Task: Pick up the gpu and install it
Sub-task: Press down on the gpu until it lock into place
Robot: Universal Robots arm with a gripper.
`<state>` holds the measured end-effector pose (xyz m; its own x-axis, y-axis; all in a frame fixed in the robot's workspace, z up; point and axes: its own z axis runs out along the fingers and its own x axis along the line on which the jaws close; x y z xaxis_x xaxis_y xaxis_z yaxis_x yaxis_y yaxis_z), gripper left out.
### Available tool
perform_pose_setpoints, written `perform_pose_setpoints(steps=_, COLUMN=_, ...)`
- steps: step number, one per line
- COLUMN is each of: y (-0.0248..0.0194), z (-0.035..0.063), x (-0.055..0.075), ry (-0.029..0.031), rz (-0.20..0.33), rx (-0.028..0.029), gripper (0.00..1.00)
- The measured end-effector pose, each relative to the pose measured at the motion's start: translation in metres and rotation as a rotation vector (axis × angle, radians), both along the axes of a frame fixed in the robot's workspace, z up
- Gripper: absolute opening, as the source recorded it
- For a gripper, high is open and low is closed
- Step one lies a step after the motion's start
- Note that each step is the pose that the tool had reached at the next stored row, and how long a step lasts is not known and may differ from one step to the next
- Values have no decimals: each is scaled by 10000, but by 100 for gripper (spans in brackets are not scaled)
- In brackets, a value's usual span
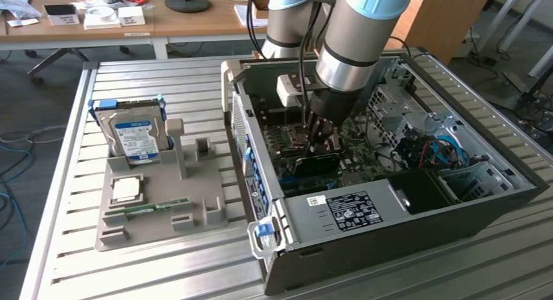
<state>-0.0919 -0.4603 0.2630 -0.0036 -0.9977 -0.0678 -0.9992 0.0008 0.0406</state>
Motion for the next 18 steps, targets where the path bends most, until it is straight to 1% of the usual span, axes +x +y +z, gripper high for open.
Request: perform_pose_setpoints(steps=18, y=0, z=-16, x=-1, ry=0, rz=0, rx=1, gripper=11)
